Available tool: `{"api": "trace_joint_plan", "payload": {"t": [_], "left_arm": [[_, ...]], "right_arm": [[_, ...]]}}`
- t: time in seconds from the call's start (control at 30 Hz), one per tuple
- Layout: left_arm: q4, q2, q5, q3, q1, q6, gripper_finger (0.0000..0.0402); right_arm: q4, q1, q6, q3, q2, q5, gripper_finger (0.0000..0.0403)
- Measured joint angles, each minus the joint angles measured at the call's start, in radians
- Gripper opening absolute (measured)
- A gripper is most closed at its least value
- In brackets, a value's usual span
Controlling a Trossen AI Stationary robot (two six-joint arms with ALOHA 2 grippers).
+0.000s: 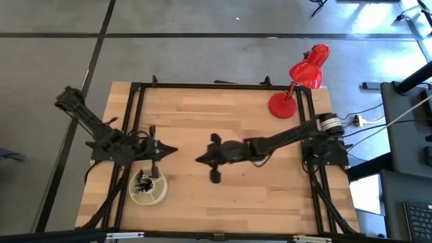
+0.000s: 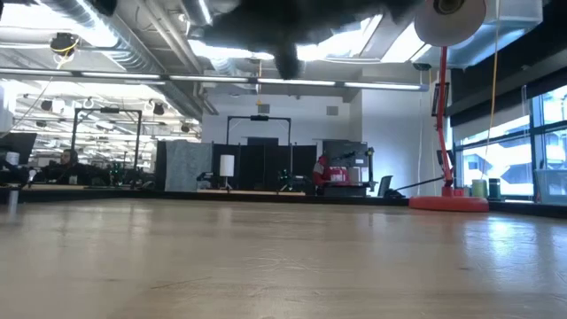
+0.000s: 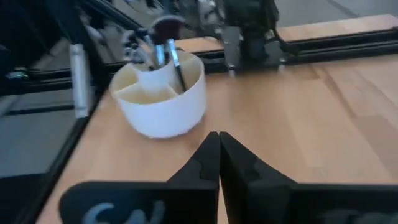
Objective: Put items in baskets/containers
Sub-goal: Return to Home Position
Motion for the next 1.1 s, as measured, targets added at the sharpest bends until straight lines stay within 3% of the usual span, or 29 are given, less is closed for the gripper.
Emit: {"api": "trace_joint_plan", "payload": {"t": [0.1,0.2,0.5,0.63,0.87,1.1], "left_arm": [[0.074,0.039,0.053,0.0,0.054,0.035,0.0002],[0.185,0.098,0.176,0.0,0.115,0.11,0.0003],[0.471,0.231,0.503,-0.051,0.364,0.207,0.0002],[0.483,0.18,0.607,-0.075,0.448,0.237,0.0006],[0.484,0.003,0.627,-0.155,0.527,0.328,0.0008],[0.483,-0.165,0.703,-0.266,0.638,0.346,0.0008]], "right_arm": [[0.187,-0.01,0.008,-0.17,-0.073,-0.071,0.0002],[0.3,-0.011,-0.014,-0.291,-0.124,-0.087,0.0001],[0.331,-0.031,-0.156,-0.474,-0.336,-0.087,0.0005],[0.394,-0.052,-0.199,-0.584,-0.467,-0.102,0.0006],[0.586,-0.156,-0.168,-0.788,-0.638,-0.189,0.0003],[0.578,-0.211,-0.136,-0.864,-0.661,-0.218,0.0003]]}}
